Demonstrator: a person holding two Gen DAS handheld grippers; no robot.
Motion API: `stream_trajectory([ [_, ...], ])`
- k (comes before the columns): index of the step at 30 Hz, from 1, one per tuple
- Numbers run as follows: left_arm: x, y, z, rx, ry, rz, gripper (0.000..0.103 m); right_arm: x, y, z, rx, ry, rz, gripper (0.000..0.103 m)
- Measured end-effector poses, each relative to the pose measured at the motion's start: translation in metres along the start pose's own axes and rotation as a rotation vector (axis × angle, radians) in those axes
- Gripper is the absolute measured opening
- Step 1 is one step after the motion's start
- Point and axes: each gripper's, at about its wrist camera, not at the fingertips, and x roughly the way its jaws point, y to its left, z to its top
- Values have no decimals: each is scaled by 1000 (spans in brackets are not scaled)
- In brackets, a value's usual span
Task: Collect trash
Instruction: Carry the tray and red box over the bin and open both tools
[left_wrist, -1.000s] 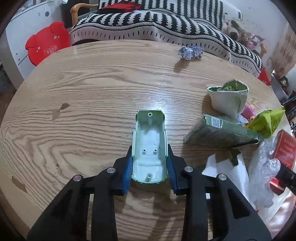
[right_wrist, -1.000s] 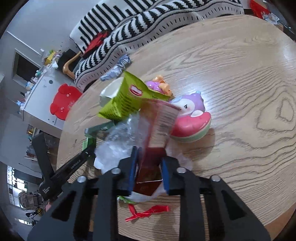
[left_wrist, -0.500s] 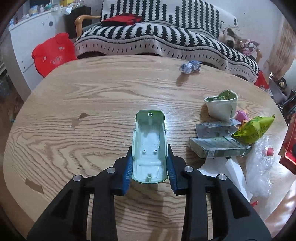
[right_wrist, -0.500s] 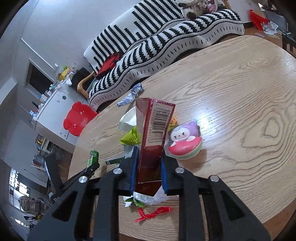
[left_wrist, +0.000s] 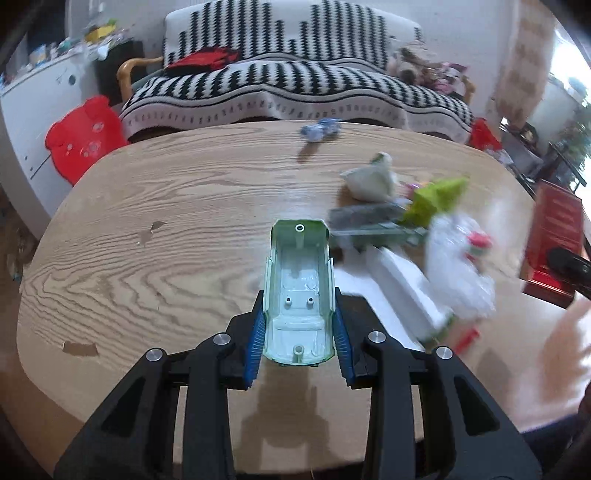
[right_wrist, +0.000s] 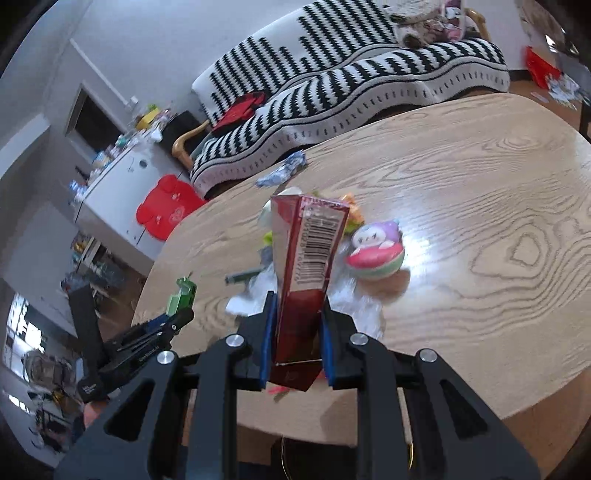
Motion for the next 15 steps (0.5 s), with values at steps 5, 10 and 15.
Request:
stream_trajectory([
  [5, -33, -21, -31, 89, -29, -26, 33, -17, 18, -36, -83, 35, -5, 22],
  [10, -46, -40, -81, 173, 14, -81, 33, -16, 30, -86, -153, 121, -28, 22],
  [15, -45, -53, -119, 237, 84, -133, 33, -4, 29, -133, -179, 234, -54, 22],
])
